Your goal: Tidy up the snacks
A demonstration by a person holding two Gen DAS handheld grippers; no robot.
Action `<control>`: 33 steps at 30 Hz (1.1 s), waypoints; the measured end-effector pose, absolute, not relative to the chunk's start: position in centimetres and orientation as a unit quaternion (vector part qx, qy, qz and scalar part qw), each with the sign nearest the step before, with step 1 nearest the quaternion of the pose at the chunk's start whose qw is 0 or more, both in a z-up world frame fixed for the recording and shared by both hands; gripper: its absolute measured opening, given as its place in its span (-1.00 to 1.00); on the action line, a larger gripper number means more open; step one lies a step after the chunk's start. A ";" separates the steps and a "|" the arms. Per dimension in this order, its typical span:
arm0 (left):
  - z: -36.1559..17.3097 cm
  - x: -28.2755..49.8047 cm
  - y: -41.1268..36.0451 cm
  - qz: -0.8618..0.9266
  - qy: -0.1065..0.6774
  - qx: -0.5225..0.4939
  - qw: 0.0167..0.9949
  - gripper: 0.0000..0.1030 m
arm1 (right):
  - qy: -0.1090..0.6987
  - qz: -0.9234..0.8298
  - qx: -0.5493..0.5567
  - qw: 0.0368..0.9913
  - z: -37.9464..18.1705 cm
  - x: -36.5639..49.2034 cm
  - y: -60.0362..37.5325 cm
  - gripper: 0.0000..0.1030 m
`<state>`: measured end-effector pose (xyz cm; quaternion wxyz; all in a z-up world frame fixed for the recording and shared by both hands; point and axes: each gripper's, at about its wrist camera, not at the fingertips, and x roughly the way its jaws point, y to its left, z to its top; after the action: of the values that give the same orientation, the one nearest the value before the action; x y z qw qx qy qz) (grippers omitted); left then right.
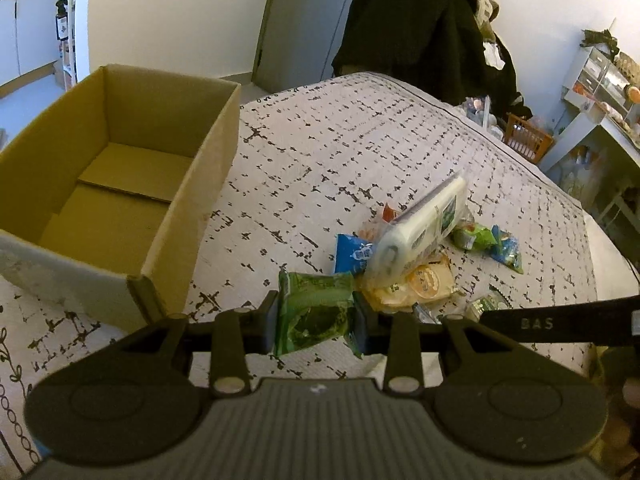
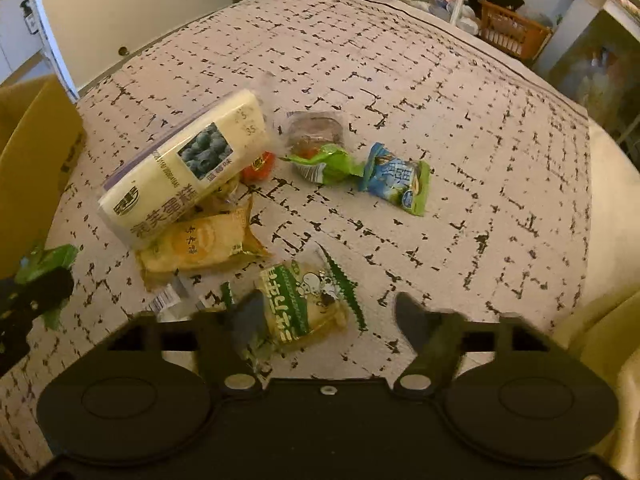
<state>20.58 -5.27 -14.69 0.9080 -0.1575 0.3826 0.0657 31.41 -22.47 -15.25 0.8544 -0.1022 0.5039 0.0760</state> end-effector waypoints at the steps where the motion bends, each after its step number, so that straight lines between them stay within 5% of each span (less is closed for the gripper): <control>1: -14.7 20.6 -5.2 0.066 0.382 -0.159 0.908 -0.31 | 0.504 0.077 -0.105 0.854 -15.4 31.5 -22.3 0.44; 3: -14.9 20.6 -5.2 0.065 0.384 -0.162 0.907 -0.31 | 0.502 0.082 -0.116 0.853 -15.7 31.5 -21.8 0.65; 14: -15.9 20.8 -4.9 0.058 0.395 -0.174 0.900 -0.31 | 0.492 0.114 -0.218 0.835 -18.0 31.0 -19.1 0.92; 18: -16.2 20.7 -4.8 0.060 0.400 -0.175 0.898 -0.31 | 0.481 0.118 -0.222 0.840 -18.1 31.2 -19.4 0.78; 21: -16.2 20.8 -5.1 0.058 0.404 -0.171 0.897 -0.31 | 0.490 0.125 -0.191 0.841 -17.6 31.6 -20.2 0.19; 24: -15.6 20.6 -5.5 0.052 0.407 -0.166 0.897 -0.31 | 0.488 0.129 -0.196 0.841 -16.6 31.3 -20.1 -0.04; 33: -12.3 18.7 -5.9 0.047 0.380 -0.160 0.910 -0.31 | 0.459 0.116 -0.169 0.864 -12.6 29.5 -20.9 -0.06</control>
<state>18.74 -5.87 -12.27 0.9098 -0.1603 0.3800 0.0466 29.53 -20.86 -12.61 0.8641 -0.1695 0.4594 0.1164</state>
